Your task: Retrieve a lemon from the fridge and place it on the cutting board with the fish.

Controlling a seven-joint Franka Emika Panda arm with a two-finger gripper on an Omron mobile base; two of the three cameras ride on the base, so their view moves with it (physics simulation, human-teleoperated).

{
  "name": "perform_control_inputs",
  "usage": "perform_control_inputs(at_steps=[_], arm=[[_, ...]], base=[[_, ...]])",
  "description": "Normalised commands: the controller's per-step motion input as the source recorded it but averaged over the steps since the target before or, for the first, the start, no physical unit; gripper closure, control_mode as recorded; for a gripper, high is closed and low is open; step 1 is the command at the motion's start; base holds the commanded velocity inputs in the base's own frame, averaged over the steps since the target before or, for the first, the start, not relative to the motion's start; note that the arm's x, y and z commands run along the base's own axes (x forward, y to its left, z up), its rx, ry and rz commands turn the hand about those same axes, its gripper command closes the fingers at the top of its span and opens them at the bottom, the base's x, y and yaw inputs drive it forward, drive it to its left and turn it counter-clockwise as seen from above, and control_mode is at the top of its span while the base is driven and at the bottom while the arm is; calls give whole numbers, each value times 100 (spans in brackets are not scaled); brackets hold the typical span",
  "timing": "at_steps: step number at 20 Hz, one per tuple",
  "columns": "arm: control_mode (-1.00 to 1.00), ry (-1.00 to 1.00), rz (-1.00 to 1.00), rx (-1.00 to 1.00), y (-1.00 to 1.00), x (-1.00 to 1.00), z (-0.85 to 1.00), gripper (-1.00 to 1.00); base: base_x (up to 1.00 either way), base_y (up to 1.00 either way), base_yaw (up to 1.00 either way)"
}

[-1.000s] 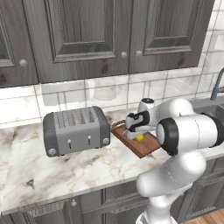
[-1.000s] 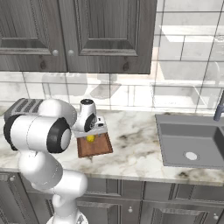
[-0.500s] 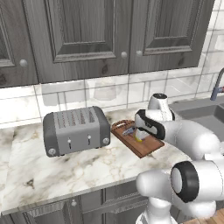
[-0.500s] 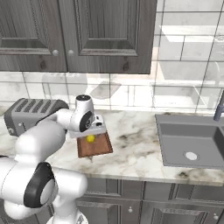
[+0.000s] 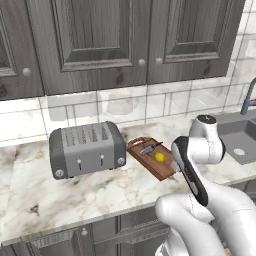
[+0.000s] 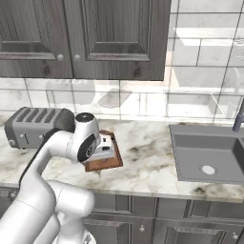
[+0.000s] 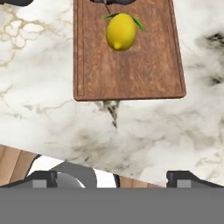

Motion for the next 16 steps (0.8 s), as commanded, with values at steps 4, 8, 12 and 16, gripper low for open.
perform_control_inputs(at_steps=[4, 8, 12, 16], arm=[[-100, -8, -10, 0, -3, -56, 36, -100], [-100, -20, -21, 0, 6, -38, 29, -100], [-100, -18, -28, 0, 5, -17, 20, -100], [-100, -9, -25, 0, 17, -2, 33, -100]], base=[[0, 0, 0], [0, 0, 0], [0, 0, 0], [0, 0, 0]])
